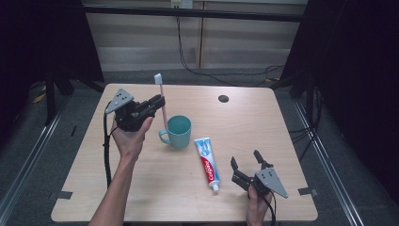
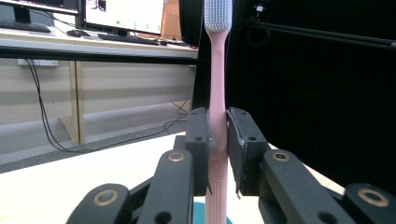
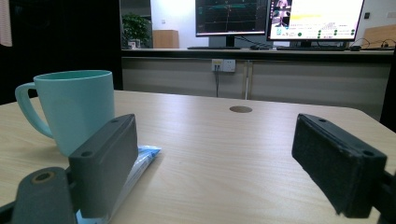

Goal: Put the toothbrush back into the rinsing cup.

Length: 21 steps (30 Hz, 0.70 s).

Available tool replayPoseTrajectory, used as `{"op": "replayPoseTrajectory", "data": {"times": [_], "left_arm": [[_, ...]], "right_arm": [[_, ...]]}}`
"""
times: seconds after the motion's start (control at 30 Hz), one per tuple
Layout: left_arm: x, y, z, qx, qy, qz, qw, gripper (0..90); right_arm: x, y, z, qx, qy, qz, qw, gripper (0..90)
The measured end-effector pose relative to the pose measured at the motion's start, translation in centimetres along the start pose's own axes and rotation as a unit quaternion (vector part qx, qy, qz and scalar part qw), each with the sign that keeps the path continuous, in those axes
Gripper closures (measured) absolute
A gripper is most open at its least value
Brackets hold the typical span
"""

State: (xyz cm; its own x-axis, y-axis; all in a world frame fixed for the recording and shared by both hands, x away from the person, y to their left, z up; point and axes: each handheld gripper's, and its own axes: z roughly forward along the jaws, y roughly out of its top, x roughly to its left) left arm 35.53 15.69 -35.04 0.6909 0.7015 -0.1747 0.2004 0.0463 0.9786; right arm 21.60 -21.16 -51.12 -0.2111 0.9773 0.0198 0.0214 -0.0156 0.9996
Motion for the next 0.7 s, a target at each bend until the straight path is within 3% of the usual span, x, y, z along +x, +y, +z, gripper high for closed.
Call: {"op": "replayPoseTrajectory", "data": {"times": [0.13, 0.23, 0.4, 0.47, 0.7], "left_arm": [[-0.1, -0.1, 1.1, 0.000, -0.003, -0.005, 1.0000, 79.1], [-0.2, -0.2, 2.0, 0.002, -0.011, 0.004, 0.9999, 79.1], [-0.1, -0.1, 2.5, 0.003, -0.016, 0.004, 0.9999, 79.1], [-0.4, -0.1, 2.8, 0.015, -0.012, 0.020, 0.9996, 79.1], [-0.2, -0.6, 3.5, 0.019, -0.009, 0.022, 0.9995, 79.1]], "right_arm": [[0.0, 0.0, 0.0, 0.000, 0.001, 0.000, 1.0000, 13.7], [0.0, 0.0, 0.0, 0.000, 0.002, 0.000, 1.0000, 13.7], [0.0, 0.0, 0.0, 0.000, 0.002, 0.000, 1.0000, 13.7], [0.0, 0.0, 0.0, 0.001, 0.002, 0.000, 1.0000, 13.7], [0.0, 0.0, 0.0, 0.003, 0.003, 0.001, 1.0000, 13.7]]}}
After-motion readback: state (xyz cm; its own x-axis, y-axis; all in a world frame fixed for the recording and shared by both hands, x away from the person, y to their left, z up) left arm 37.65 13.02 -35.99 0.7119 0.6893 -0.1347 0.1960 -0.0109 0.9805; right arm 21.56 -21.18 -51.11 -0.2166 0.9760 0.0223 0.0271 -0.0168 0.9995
